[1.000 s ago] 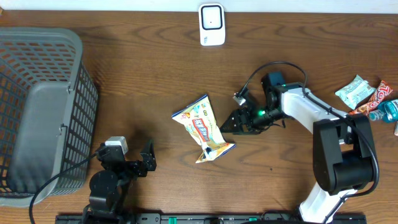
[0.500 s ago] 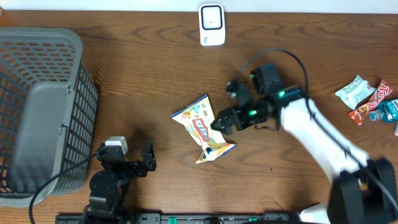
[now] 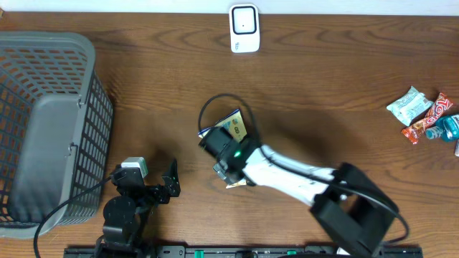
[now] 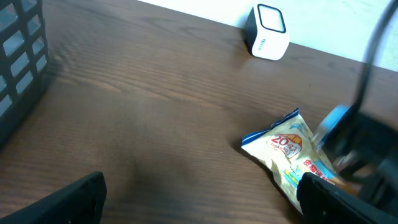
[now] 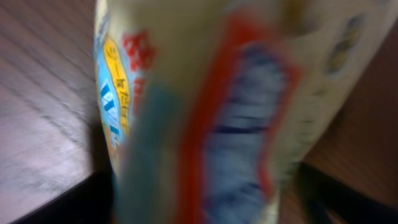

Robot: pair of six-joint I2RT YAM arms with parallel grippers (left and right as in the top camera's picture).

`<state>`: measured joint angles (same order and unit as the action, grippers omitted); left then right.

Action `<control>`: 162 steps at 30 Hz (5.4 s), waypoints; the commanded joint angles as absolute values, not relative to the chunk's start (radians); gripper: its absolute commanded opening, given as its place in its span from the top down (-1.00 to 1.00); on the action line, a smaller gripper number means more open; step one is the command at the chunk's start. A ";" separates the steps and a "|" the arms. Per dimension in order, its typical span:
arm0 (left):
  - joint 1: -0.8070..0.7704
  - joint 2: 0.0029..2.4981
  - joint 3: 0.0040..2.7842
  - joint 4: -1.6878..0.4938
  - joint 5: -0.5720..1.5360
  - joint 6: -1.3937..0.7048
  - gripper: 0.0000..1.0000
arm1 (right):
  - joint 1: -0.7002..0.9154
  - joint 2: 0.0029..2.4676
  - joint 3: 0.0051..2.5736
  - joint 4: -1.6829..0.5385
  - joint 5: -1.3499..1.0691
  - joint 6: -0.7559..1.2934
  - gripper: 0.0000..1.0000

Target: Scan the item barcode

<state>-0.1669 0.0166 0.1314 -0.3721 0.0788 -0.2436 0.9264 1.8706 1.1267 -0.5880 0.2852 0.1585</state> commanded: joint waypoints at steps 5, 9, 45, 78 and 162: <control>-0.171 0.012 0.116 -0.389 0.073 -0.253 -0.96 | 0.989 1.998 1.126 -0.615 0.511 0.329 0.65; -0.171 0.012 0.116 -0.389 0.074 -0.253 -0.96 | 0.942 1.991 1.152 -0.662 0.377 0.343 0.98; -0.171 0.012 0.116 -0.389 0.073 -0.253 -0.96 | 0.382 1.876 1.026 -0.883 -1.562 -0.851 0.98; -0.171 0.012 0.116 -0.389 0.073 -0.253 -0.96 | 0.383 1.864 1.432 -0.646 -0.516 0.058 0.98; -0.171 0.012 0.116 -0.389 0.073 -0.253 -0.96 | -0.398 1.924 2.236 -1.178 0.019 0.369 -0.99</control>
<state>-0.1669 0.0170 0.1314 -0.3717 0.0784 -0.2436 -0.4198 2.0918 2.2024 -1.1728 0.1761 0.3325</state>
